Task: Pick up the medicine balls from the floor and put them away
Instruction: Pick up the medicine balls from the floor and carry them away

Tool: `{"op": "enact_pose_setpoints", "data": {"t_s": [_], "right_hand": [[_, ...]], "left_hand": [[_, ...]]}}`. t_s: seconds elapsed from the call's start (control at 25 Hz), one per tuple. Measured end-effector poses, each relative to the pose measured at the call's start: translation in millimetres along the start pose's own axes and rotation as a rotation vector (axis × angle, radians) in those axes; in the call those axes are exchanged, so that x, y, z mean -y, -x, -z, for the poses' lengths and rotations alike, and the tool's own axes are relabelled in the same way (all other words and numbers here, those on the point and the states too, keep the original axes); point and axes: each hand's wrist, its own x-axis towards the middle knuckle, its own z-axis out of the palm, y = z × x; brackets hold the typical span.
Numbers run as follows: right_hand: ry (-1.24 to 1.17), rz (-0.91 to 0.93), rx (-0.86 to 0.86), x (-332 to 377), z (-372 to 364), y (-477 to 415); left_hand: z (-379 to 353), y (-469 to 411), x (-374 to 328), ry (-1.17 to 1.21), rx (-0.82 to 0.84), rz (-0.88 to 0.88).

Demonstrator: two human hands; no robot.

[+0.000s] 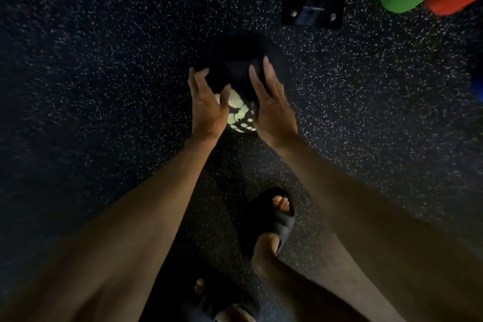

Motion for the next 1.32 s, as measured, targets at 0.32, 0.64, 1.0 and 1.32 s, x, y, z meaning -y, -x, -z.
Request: {"op": "enact_pose_setpoints", "data": {"t_s": [0.32,0.64,1.0,1.32], "right_hand": [[-0.16,-0.293,-0.152,3.4,31.4,-97.3],[-0.12,-0.224,0.066,-8.0,34.5,-111.5],[-0.1,-0.243,0.111,53.1,30.6,-22.2],[0.067,-0.221,0.596,191.2,19.3,174.6]], "left_hand": [[-10.9,-36.1,-17.0,-0.076,0.026,-0.11],[-12.4,-90.0,-43.9,-0.294,0.214,-0.134],[58.9,-13.1,-25.8,-0.384,0.228,0.085],[186.5,206.4,4.1,-0.523,0.528,0.349]]}}
